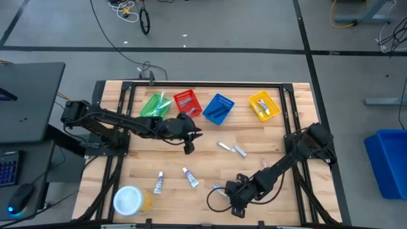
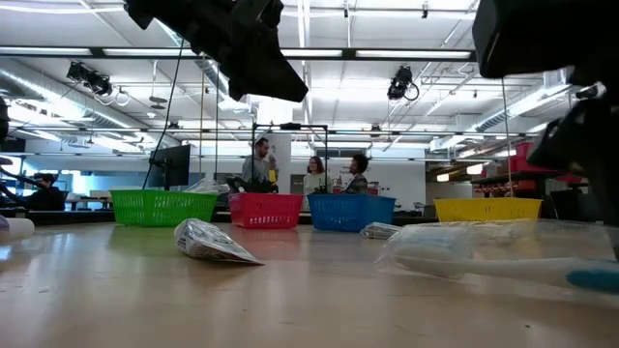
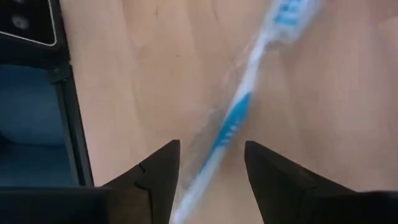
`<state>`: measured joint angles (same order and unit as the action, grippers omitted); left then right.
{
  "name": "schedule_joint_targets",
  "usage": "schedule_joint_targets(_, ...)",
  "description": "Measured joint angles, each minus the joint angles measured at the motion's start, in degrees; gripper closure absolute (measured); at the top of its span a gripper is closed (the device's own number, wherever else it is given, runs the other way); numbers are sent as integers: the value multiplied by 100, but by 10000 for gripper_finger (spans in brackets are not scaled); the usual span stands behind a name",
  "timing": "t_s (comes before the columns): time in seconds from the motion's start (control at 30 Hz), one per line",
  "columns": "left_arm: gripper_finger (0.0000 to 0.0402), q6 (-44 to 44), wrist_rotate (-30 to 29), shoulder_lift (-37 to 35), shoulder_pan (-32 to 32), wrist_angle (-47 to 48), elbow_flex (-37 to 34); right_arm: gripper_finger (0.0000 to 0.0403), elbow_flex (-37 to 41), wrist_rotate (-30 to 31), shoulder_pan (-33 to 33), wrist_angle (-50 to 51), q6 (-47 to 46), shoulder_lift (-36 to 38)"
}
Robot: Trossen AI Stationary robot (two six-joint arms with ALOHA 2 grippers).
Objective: Pick & Place Travel size toiletries
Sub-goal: Put the blue toothbrush into the green basket
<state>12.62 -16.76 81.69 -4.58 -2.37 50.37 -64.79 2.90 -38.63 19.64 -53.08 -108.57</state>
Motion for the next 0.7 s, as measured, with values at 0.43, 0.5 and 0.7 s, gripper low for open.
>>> schedule_joint_targets(0.43,301,-407,721,0,0,46,0,249,-26,133,44,122,1131,-350)
schedule_joint_targets(0.5,301,-479,1151,0,-18,73,0,274,-17,109,85,144,1365,-354)
schedule_joint_targets(0.7,301,-454,1579,0,-203,205,0,361,-17,-2,249,284,1873,-357)
